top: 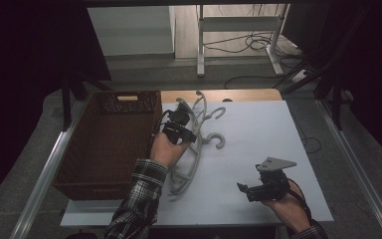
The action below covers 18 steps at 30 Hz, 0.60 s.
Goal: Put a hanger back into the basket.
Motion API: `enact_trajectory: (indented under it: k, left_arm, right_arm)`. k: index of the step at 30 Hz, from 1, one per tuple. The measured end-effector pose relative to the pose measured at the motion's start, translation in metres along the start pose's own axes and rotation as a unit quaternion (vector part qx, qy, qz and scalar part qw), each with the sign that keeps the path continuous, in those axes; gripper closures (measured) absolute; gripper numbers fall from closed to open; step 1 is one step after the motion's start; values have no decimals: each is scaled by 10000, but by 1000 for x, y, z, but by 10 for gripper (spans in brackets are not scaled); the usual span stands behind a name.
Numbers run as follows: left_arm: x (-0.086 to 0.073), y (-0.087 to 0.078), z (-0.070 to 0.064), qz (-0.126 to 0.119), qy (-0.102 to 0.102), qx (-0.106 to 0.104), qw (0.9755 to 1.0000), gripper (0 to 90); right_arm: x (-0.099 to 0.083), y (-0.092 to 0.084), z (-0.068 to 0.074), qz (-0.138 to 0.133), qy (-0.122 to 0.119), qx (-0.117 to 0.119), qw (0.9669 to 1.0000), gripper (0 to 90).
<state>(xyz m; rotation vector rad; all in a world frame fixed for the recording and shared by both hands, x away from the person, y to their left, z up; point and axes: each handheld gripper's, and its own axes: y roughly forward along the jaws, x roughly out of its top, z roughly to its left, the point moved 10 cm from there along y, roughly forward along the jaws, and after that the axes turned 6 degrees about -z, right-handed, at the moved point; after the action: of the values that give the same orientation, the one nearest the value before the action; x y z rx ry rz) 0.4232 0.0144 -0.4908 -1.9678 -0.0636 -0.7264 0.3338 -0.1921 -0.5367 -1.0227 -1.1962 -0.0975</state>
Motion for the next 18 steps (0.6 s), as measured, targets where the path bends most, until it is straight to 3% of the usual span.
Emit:
enact_trajectory:
  k: [3,4,6,10,11,12,13,14,15,16,18]
  left_arm:
    - [3,-9,0,-153,-64,-268,9995,824]
    - [5,-17,-1,-280,-150,-573,9979,825]
    - [7,-27,-2,-383,-185,-883,9952,825]
    - [7,-48,1,-512,-148,-1222,9911,824]
    - [7,-48,1,-512,-148,-1222,9911,824]
    - [6,-53,2,-525,-156,-1341,9895,824]
    - [5,-62,3,-537,-199,-1579,9858,824]
    - [5,-62,3,-537,-199,-1579,9858,824]
    - [4,-72,4,-560,-223,-1812,9816,824]
    - [4,-72,4,-560,-223,-1812,9816,824]
    - [2,-81,5,-598,-210,-1974,9783,824]
  right_arm:
    - [0,0,0,0,4,4,10000,83]
    - [0,0,0,9,2,5,10000,83]
    - [0,0,0,4,4,-1,10000,83]
    - [0,0,-1,14,3,-5,10000,83]
    - [0,0,-1,14,3,-5,10000,83]
    - [-1,1,-1,21,5,-6,10000,83]
    - [-1,1,0,27,2,-4,10000,83]
    - [-1,1,0,27,2,-4,10000,83]
    - [-1,1,0,35,12,-5,10000,83]
    - [-1,1,0,35,12,-5,10000,83]
    - [-1,2,-1,39,3,-11,10000,83]
